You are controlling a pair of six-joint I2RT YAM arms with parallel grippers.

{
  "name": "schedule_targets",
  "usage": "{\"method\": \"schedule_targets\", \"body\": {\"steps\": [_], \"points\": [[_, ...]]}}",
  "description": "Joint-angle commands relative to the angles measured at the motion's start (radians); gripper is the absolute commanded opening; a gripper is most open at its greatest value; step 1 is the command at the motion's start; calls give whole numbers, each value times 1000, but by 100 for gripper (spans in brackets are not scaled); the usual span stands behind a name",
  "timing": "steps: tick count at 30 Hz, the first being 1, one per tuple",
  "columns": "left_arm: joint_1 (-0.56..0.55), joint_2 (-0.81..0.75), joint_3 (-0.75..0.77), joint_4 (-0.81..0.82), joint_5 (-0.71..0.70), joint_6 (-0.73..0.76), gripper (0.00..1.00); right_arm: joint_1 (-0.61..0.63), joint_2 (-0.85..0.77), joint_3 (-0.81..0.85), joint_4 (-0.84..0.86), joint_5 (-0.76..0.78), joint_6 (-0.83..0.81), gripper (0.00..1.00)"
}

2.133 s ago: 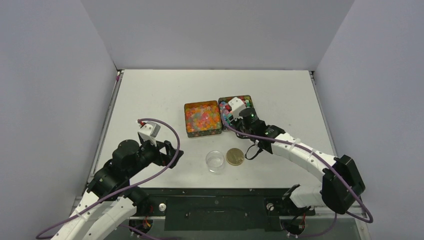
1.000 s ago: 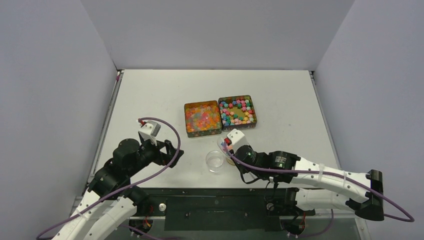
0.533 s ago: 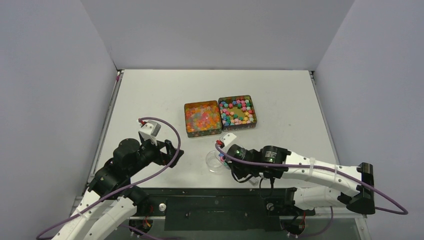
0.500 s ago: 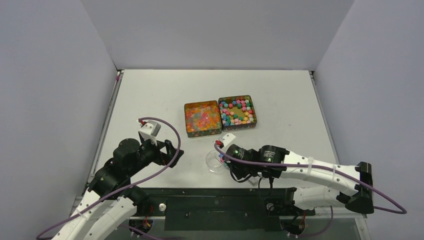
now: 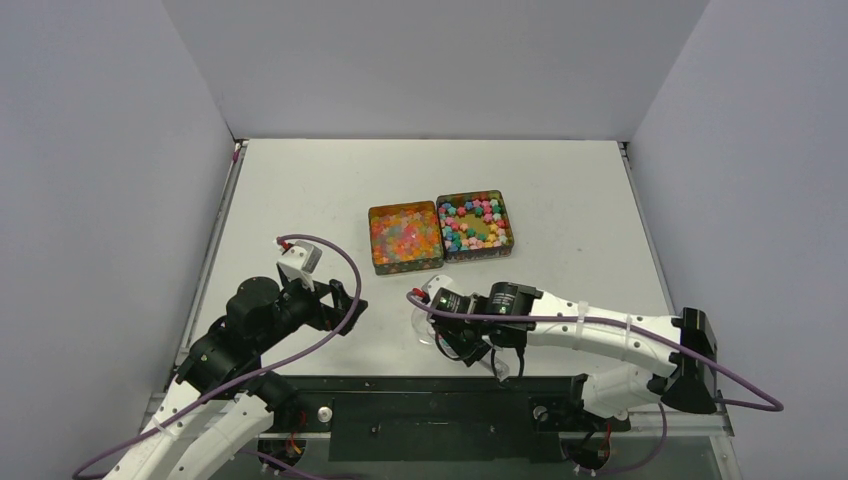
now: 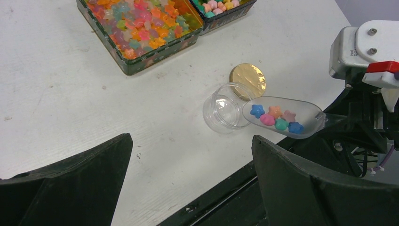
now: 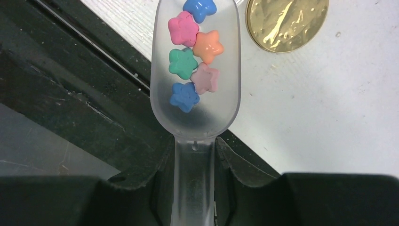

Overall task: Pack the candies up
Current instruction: Place the fake candies in the packing bottle.

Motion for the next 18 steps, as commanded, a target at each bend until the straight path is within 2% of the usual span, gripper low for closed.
{"method": "schedule_targets", "body": {"steps": [1,18], "points": [[7,-9,3,49,2,8,96,4,20,72,-38,-37,2,0],[4,-15,1,51,4,8,96,-93,69,155,-156,-159,-23,0]]}}
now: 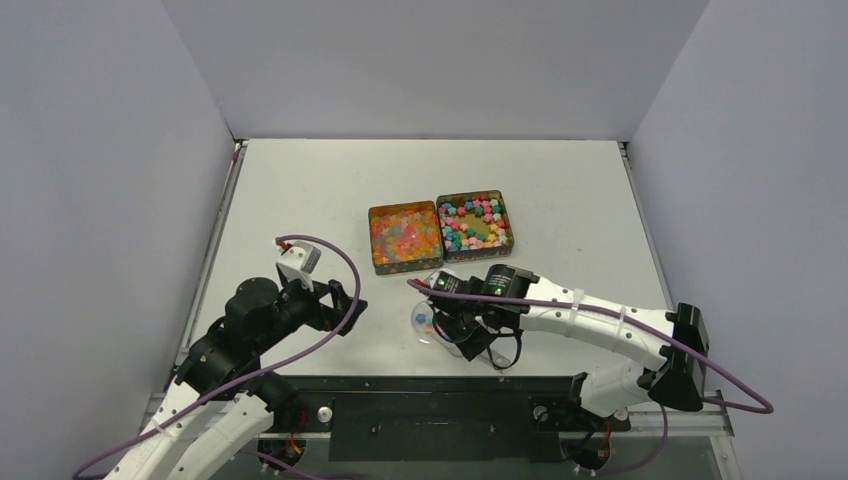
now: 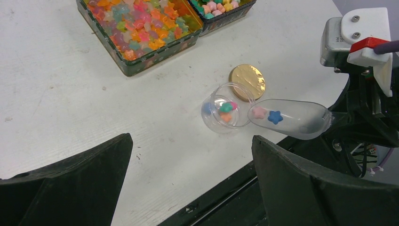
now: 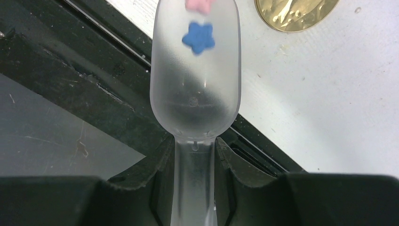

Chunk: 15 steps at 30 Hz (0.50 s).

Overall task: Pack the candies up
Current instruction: Place the fake candies in the packing bottle.

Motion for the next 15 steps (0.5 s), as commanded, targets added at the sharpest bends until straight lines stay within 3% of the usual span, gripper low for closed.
{"method": "schedule_targets", "body": {"steps": [1,8,15], "points": [[4,-10,0,50,4,9,96,-24,9,58,-53,-49,-18,0],[4,-8,0,51,4,9,96,-58,16,95,-103,-100,-37,0],[4,-9,-1,52,5,9,96,-98,-12,150,-147,-35,-35,0]]}}
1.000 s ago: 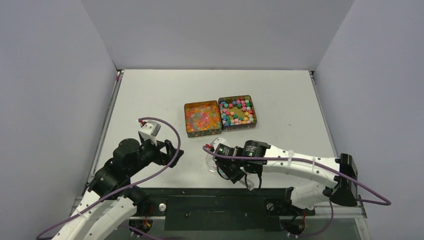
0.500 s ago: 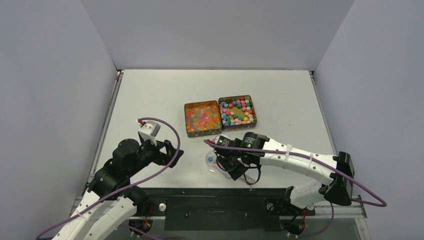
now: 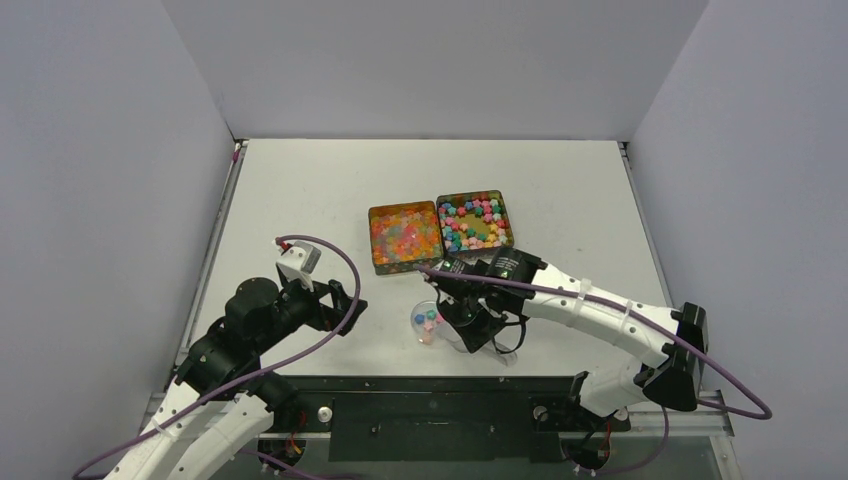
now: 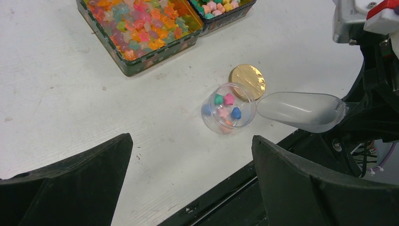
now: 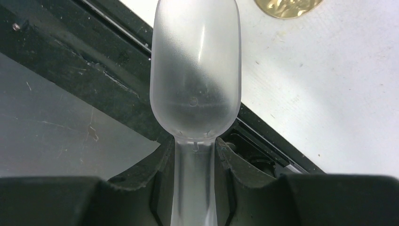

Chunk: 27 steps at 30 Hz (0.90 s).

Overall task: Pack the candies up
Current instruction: Place the fake candies in the packing bottle.

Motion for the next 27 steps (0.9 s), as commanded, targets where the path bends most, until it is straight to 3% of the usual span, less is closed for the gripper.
{"method": "schedule_targets", "body": {"steps": [1,12,17,27], "points": [[4,-9,-1,53,5,9,96,-27,-39,65,-41,61,-5,0],[-3,-10,-1,51,4,9,96,-113,-72,83,-8,387,-89,0],[-4,-11,-1,52,4,9,96,-177,-79,94,31,526,-211,0],[-10,-2,-1,51,5,9,96,-309,-87,59,245,583,-555,0]]}}
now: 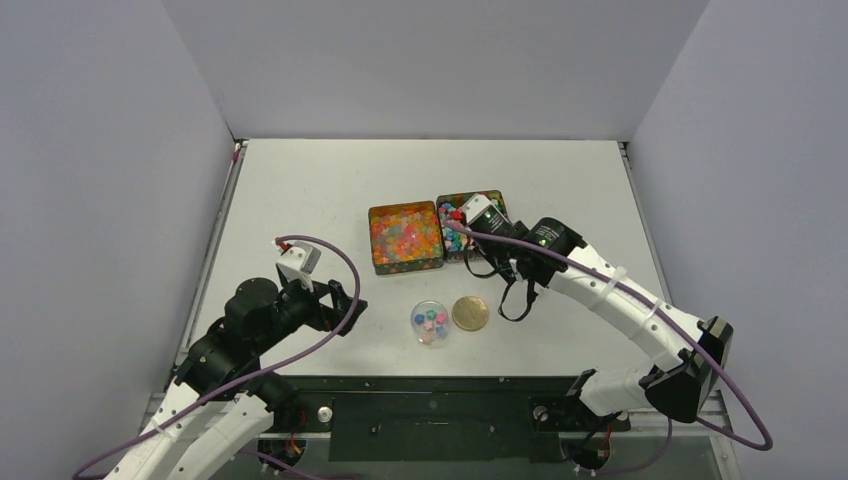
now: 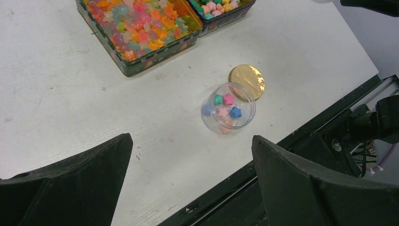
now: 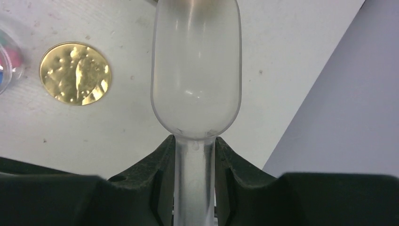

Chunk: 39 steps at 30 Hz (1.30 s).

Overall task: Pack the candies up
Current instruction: Place the fake candies in the packing bottle, then scoop the fake candies from the storage box.

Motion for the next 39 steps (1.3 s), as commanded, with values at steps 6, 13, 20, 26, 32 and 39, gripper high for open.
{"method": "schedule_targets", "body": {"steps": [6,13,20,26,32,39], "points": [[-8,-7,0,51,3,9,96,-143,8,-20,196,81,-432,0],[-8,-14,1,50,1,9,96,-230,69,-24,236,35,-678,0],[-9,-20,0,51,2,9,96,-244,159,-3,235,-51,-876,0],[-12,-23,-1,51,1,9,96,-259,240,34,232,-37,-979,0],[-16,-26,-1,51,2,9,96,-254,324,81,223,9,-1036,0],[-19,-36,0,51,1,9,96,-246,405,125,228,25,-1071,0]]}}
